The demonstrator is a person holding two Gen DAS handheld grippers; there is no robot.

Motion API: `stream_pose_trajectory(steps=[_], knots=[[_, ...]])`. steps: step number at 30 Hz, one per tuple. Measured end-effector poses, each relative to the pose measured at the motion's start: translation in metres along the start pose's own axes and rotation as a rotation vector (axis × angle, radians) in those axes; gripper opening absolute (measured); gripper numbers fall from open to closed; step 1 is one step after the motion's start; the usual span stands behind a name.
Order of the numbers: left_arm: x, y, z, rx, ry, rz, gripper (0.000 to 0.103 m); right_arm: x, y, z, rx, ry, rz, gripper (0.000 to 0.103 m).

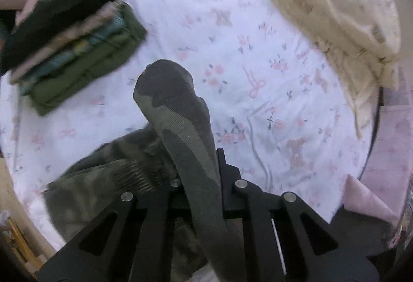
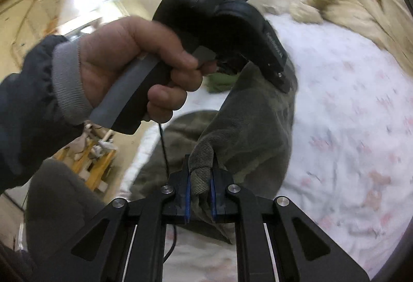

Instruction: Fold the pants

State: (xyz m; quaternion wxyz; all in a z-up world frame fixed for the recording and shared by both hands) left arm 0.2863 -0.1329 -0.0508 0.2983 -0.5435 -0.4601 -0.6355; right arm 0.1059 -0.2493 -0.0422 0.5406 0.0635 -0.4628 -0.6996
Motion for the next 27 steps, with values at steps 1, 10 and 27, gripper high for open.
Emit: stream_pose_trajectory(steps=[1,10,27], knots=[[0.015,-0.006,0.016,0.009,0.000,-0.022,0.007,-0.005,0.005,0.012,0.022,0.021,0.006,0.011],[0.029,-0.098,0.172,0.192,0.065,-0.041,0.007,-0.137,0.003,0.111,0.160,0.082,0.233,0.011],[-0.015,-0.167,0.291,0.392,0.286,-0.022,0.050,-0.210,-0.053,0.156,0.216,0.161,0.424,0.046]])
Point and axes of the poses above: each gripper's, at about its wrist camera, not at the fingertips, and x roughly against the way its jaws point, z to its left, y to its top, the point moved 2 cm from there along -x, roughly the way its jaws point, and after that the axes turned 11 degrees about y, right-handed, at the moved point
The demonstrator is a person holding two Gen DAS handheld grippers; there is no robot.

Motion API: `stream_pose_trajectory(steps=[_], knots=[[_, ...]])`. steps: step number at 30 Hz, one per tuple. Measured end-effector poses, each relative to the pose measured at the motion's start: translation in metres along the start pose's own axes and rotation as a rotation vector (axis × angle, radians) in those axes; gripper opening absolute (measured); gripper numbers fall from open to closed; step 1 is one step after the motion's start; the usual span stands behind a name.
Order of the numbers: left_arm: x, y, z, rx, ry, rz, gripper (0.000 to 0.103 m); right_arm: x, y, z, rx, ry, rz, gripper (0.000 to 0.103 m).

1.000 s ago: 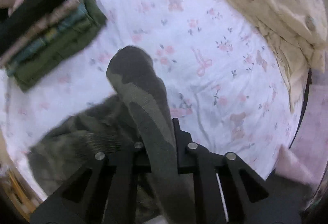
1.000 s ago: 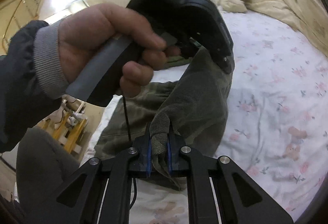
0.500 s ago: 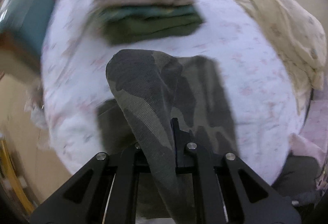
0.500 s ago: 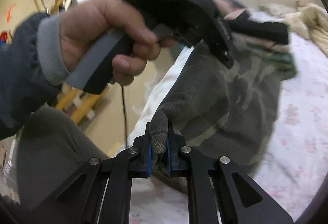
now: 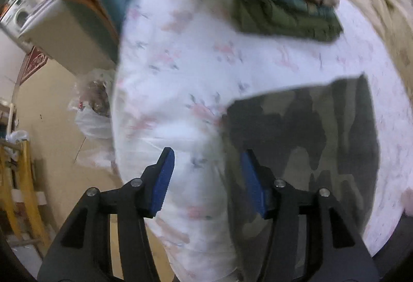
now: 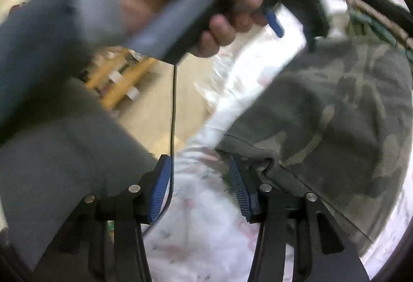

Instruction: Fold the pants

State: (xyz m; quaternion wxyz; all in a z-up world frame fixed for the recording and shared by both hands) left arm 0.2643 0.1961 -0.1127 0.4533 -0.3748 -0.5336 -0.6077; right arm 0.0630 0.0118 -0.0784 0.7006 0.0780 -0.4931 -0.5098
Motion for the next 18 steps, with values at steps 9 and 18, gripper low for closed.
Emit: stream_pose_trajectory(steps=[9,18], knots=[[-0.044,-0.029,-0.030,-0.063,-0.111,0.204,0.055,-0.031,-0.026,-0.086,-0.402,-0.084,0.082,0.026],[-0.039,-0.032,-0.042,-0.147,-0.009,0.156,0.066,0.069,-0.092,-0.071,-0.608,-0.041,-0.261,0.074]])
Point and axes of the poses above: each gripper's, at about its wrist camera, not at the fingertips, and x roughly against the way its jaws point, z to its left, y to its top, the point moved 2 cm from there along -x, roughly the way its jaws point, and after that the axes turned 11 degrees about y, right-handed, at the moved point
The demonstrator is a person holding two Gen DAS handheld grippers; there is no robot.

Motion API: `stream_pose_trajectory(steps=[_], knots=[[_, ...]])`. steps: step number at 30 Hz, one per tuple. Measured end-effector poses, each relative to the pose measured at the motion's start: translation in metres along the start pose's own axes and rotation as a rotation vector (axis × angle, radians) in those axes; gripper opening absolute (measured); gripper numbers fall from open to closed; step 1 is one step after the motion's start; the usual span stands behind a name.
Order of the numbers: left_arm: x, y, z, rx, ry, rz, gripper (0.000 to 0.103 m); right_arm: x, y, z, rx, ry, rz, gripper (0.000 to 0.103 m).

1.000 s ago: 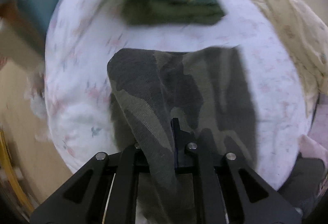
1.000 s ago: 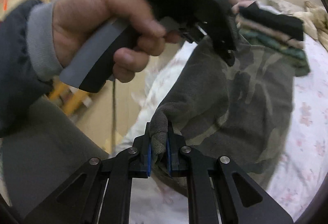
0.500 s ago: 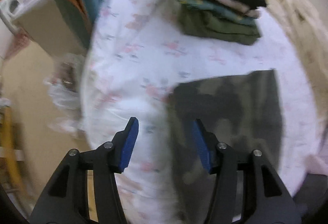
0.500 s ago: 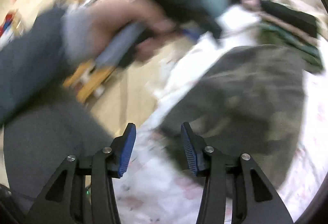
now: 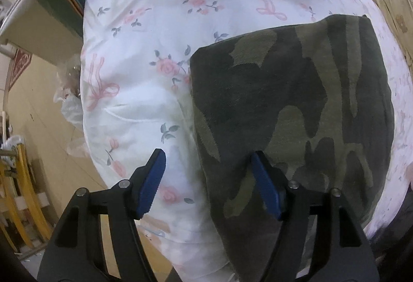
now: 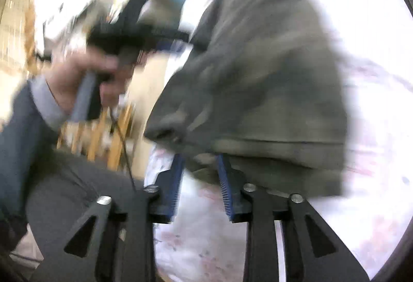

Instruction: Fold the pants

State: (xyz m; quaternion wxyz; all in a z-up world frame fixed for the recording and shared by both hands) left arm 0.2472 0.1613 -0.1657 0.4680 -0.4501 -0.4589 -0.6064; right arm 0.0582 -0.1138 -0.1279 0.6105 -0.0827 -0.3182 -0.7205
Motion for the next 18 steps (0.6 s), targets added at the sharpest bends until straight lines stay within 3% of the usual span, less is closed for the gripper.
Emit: stream_pose_trajectory(steps=[1,2,4,10,12,15,18], knots=[[0.000,0.000,-0.001,-0.001,0.002,0.000,0.066,0.020,-0.004,-0.012,-0.053,-0.022,-0.080,0.095],[-0.001,0.000,-0.002,-0.004,0.004,-0.001,0.067,0.033,-0.010,-0.023,-0.097,-0.037,-0.132,0.097],[0.000,0.001,-0.006,-0.014,0.020,-0.008,0.069,0.041,-0.013,-0.059,-0.208,-0.049,-0.156,0.097],[0.001,0.000,-0.017,-0.021,0.035,-0.018,0.071,0.011,-0.019,-0.101,-0.438,0.116,-0.183,0.099],[0.002,-0.002,-0.019,-0.017,0.030,-0.017,0.071,0.004,-0.016,-0.099,-0.430,0.132,-0.197,0.103],[0.001,-0.003,-0.018,-0.023,0.033,-0.020,0.073,-0.010,0.007,-0.083,-0.405,0.252,-0.164,0.103],[-0.002,-0.008,-0.014,-0.017,0.036,-0.007,0.073,-0.031,0.013,-0.075,-0.344,0.140,-0.117,0.103]])
Point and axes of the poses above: each gripper's, at about its wrist camera, not at the fingertips, and x roughly against the way its jaws point, z to its left, y to its top, the point moved 2 cm from there along -x, roughly the way its jaws point, and after that the axes turned 11 degrees about y, right-handed, at the moved point
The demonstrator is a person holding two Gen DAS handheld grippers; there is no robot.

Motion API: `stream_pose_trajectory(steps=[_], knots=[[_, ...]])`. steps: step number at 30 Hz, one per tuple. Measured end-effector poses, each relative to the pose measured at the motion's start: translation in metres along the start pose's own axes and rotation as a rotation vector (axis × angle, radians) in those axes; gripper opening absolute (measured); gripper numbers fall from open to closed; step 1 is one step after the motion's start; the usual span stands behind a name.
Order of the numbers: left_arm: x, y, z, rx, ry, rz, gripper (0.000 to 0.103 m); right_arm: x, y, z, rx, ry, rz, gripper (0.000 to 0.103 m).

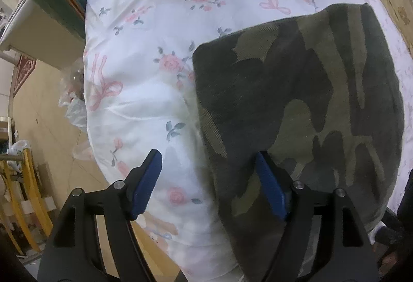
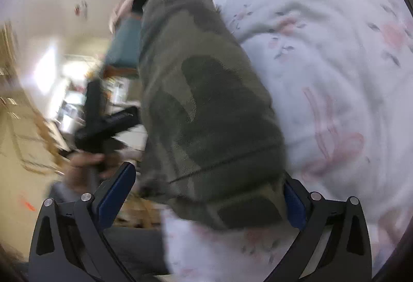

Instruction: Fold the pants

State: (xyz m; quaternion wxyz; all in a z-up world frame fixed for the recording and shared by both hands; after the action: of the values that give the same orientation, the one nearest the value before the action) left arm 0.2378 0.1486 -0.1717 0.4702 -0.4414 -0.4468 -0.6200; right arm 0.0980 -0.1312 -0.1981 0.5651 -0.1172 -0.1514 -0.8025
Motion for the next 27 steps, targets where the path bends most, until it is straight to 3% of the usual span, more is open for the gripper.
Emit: stream_pose_trajectory(steps=[4,6,8,13,17,18,21,24,27], knots=[[-0.005,-0.001,0.007,0.023,-0.011,0.015,0.079,-0.004,-0.001,0.005,0.006,-0.029,-0.039,0.103],[-0.002,-0.003,0.007,0.013,-0.002,0.005,0.079,-0.003,-0.001,0.004,-0.015,-0.023,-0.068,0.088],[-0.001,-0.003,0.004,-0.005,0.010,-0.008,0.079,0.000,0.000,0.005,-0.044,-0.002,-0.088,0.060],[0.005,-0.003,0.004,0.016,-0.012,-0.009,0.079,0.013,0.013,0.034,0.059,0.006,-0.132,0.037],[0.031,-0.002,0.011,0.101,-0.107,-0.073,0.076,0.036,0.038,0.051,0.105,0.036,-0.167,0.033],[0.045,-0.002,0.007,0.109,-0.156,-0.112,0.076,0.042,0.046,0.052,0.112,0.035,-0.171,0.033],[0.074,0.000,0.004,0.119,-0.191,-0.229,0.076,0.066,0.078,0.049,0.163,0.019,-0.165,0.032],[0.088,0.005,0.004,0.129,-0.235,-0.290,0.076,0.098,0.128,0.038,0.177,-0.009,-0.166,0.032],[0.084,0.012,-0.001,0.126,-0.288,-0.286,0.076,0.121,0.186,0.024,0.209,-0.070,-0.139,0.032]])
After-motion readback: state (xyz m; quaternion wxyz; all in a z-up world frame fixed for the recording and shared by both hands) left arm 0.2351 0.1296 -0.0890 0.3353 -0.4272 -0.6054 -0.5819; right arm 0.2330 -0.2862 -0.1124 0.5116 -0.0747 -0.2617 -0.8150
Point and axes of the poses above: each gripper's, at about its wrist camera, not at the fingertips, and x roughly against the way its jaws point, z to its left, y to its top, the point moved 2 cm from there along -x, roughly the way its jaws point, and after that the axes turned 11 degrees about y, right-handed, at the moved point
